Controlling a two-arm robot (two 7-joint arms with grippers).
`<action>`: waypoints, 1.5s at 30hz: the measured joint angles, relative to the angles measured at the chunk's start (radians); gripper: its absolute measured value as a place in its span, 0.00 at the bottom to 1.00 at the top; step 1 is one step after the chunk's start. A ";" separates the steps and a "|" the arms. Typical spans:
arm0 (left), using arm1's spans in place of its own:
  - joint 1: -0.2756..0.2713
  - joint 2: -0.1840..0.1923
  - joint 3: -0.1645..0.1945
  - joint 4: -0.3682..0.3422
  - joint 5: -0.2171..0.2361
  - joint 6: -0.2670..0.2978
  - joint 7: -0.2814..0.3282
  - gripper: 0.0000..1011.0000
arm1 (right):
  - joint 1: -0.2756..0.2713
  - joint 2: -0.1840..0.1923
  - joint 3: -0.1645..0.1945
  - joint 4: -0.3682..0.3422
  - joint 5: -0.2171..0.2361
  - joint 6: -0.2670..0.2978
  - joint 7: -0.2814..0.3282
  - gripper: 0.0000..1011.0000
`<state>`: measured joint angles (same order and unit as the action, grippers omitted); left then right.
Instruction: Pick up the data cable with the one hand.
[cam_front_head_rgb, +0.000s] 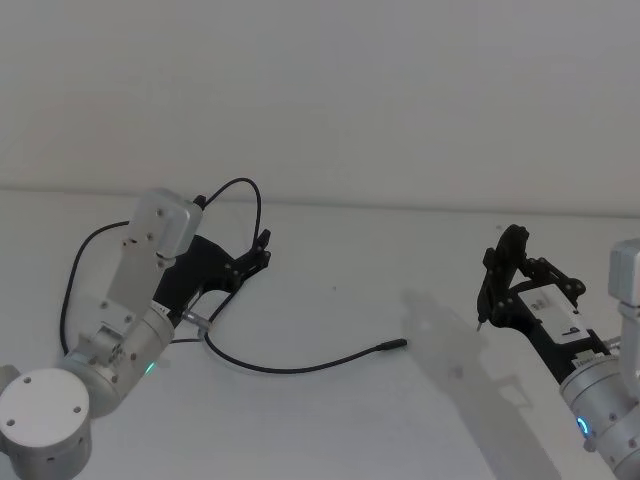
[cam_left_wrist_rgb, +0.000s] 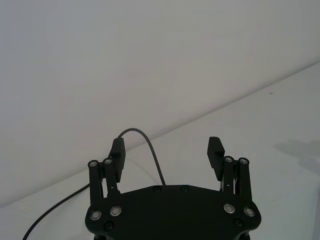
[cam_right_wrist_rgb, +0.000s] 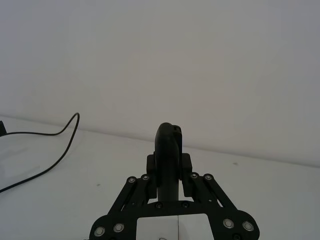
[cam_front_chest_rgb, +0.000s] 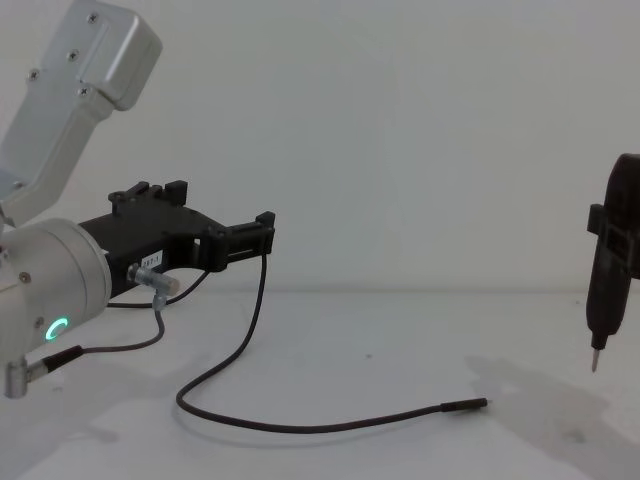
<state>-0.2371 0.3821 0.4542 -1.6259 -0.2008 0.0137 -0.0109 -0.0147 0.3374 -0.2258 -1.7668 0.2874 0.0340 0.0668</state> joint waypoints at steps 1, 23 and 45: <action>0.000 0.000 0.000 0.000 0.000 0.000 0.000 0.99 | 0.000 0.000 0.000 0.000 0.000 0.000 0.000 0.27; 0.000 0.000 0.000 0.000 0.000 0.000 0.000 0.99 | 0.000 0.000 0.000 0.000 0.000 0.000 0.000 0.27; -0.005 0.018 0.010 -0.019 0.001 0.011 -0.049 0.99 | 0.000 0.000 0.000 0.000 0.000 0.000 0.000 0.27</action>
<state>-0.2424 0.4004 0.4640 -1.6449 -0.2002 0.0242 -0.0596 -0.0147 0.3374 -0.2258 -1.7668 0.2874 0.0340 0.0668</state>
